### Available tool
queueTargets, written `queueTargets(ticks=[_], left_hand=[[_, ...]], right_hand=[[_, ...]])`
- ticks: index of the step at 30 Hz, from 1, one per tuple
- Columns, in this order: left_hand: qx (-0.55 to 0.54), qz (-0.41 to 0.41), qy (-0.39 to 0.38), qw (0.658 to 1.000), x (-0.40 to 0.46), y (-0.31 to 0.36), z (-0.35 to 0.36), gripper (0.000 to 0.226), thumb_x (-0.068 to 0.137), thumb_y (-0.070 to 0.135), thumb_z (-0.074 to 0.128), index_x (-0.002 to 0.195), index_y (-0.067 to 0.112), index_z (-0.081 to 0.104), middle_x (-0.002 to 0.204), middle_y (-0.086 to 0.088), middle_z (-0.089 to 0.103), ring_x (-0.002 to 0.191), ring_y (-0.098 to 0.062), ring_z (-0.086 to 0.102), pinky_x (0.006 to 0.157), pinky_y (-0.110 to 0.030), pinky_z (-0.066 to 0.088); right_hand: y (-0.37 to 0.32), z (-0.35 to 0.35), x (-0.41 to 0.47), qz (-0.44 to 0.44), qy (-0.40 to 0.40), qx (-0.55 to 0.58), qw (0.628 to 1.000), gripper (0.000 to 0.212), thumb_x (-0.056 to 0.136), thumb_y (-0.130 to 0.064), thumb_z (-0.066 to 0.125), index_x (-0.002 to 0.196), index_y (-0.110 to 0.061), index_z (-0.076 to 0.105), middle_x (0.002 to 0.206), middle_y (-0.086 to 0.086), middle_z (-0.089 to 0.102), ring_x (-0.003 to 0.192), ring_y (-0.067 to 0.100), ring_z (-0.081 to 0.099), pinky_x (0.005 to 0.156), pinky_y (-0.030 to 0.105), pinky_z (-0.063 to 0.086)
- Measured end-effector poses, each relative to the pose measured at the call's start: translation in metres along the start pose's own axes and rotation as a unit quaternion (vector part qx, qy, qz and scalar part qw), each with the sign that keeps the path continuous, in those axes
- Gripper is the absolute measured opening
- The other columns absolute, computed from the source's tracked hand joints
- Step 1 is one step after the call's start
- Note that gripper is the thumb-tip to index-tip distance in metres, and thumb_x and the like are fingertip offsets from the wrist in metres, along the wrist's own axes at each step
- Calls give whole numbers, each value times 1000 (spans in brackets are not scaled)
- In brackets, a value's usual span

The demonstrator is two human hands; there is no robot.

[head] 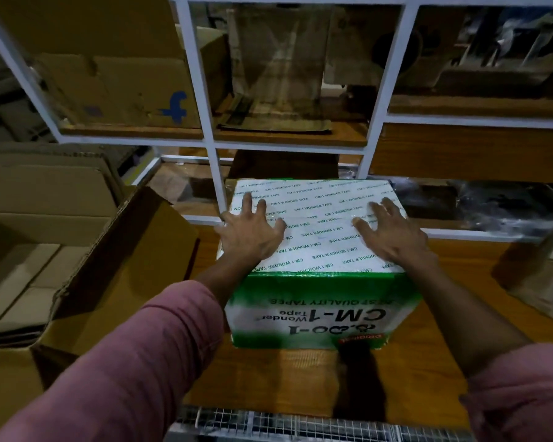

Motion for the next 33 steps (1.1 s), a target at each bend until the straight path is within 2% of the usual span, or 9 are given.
queueTargets(ticks=[5, 12, 17, 19, 22, 25, 28, 31, 33], left_hand=[[-25, -16, 13, 999, -13, -2, -5, 78, 96, 71, 29, 160, 26, 23, 171, 0, 10, 140, -55, 27, 106, -64, 31], [-82, 33, 127, 988, -64, -18, -15, 74, 95, 65, 38, 158, 28, 29, 171, 2, 12, 136, -52, 34, 106, -62, 32], [-116, 78, 169, 976, -111, -56, 8, 81, 96, 64, 47, 162, 30, 14, 170, 11, -10, 143, -50, 21, 107, -69, 34], [-108, 88, 160, 977, -130, -71, 21, 86, 96, 63, 52, 163, 28, 9, 170, 7, -15, 145, -49, 16, 105, -70, 37], [-79, 96, 162, 979, -156, -85, 32, 93, 93, 64, 58, 163, 26, 10, 170, -4, -12, 141, -48, 24, 97, -68, 43], [-63, 94, 187, 976, -174, -90, 29, 92, 92, 71, 50, 162, 24, 12, 170, -9, -5, 143, -50, 24, 99, -68, 41], [-85, 88, 222, 967, -183, -88, 11, 85, 94, 73, 34, 161, 23, 20, 170, -11, 2, 149, -48, 15, 107, -70, 31], [-77, 81, 213, 971, -186, -81, -12, 79, 95, 74, 17, 148, 22, 47, 166, -10, 19, 147, -43, 23, 109, -69, 26], [-77, 50, 163, 982, -183, -78, -23, 84, 94, 75, 9, 131, 21, 61, 158, -9, 38, 141, -38, 35, 110, -69, 25]], right_hand=[[2, -1, -15, -7, 21, 20, 1000, 90, 90, -84, 22, 161, -29, 21, 172, -1, 6, 149, 50, 21, 113, 71, 26], [-6, -5, -72, -27, 157, 84, 984, 90, 82, -83, 27, 153, -28, 41, 167, 1, 22, 142, 42, 37, 112, 63, 33], [-19, 38, -120, -81, 212, 125, 966, 75, 88, -61, 63, 149, -27, 38, 168, 0, 11, 150, 40, 20, 111, 65, 30], [-20, 53, -140, -92, 229, 126, 961, 74, 86, -57, 66, 146, -24, 38, 167, 4, 12, 150, 41, 19, 111, 65, 29], [-18, 63, -168, -72, 239, 121, 961, 73, 80, -60, 64, 138, -22, 42, 161, 8, 20, 150, 44, 16, 113, 70, 26], [-16, 63, -199, -24, 256, 141, 956, 66, 84, -65, 56, 132, -22, 43, 153, 6, 32, 153, 41, 11, 116, 70, 18], [-21, 42, -222, -19, 317, 144, 937, 58, 89, -64, 49, 125, -18, 45, 137, 10, 43, 143, 41, 31, 111, 66, 30], [-31, 14, -232, -22, 363, 142, 921, 57, 93, -58, 48, 127, -13, 50, 126, 17, 47, 119, 37, 46, 95, 48, 42], [-33, 2, -228, -31, 327, 134, 935, 58, 94, -58, 44, 125, -10, 57, 125, 20, 51, 113, 35, 50, 89, 40, 41]])
Point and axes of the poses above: each hand's wrist, its own x-axis towards the middle knuckle, its own z-axis out of the palm, y = z × x, the point moved 2 cm from there along x, towards the middle knuckle
